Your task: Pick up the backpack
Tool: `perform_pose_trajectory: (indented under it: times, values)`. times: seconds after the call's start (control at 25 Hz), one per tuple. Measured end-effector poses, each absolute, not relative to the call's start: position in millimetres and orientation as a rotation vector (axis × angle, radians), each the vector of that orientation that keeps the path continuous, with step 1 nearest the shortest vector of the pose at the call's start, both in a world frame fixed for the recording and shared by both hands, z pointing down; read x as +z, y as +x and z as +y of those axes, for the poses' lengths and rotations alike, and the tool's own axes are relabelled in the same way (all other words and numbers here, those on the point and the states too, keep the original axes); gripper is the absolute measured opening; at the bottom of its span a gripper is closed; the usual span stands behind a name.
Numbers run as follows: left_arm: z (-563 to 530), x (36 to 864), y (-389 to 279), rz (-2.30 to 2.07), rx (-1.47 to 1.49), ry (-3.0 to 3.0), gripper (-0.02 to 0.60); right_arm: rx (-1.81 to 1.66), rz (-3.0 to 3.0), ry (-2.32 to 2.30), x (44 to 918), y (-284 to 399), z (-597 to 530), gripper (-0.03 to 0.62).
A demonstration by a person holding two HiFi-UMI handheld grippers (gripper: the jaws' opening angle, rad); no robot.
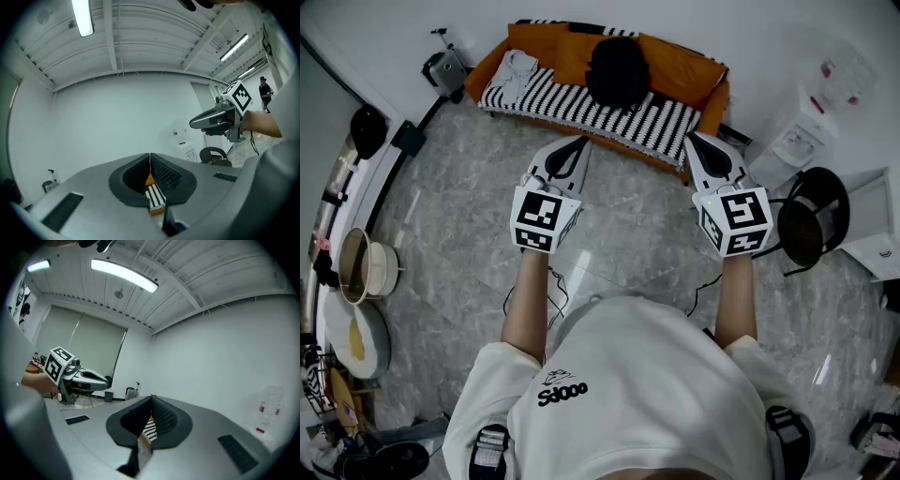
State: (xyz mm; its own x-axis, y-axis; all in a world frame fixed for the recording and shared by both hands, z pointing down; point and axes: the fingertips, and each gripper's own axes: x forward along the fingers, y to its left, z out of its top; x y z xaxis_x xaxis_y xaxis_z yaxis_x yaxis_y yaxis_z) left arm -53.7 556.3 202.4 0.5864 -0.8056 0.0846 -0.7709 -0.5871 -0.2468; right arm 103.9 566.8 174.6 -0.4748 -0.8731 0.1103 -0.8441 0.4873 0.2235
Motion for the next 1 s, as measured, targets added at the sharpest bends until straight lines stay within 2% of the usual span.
perform_pose_trajectory:
  times: [0.52,1.0]
  values:
    - [557,217,-35,1.362,-0.289,-2.650,0.025,-0.165,-2.556,1.479,185,131,568,0.035]
    - [559,238,25,1.415,-0.351,-2.642,0.023,-0.113,-2.581,1.382,212,187,563,0.035]
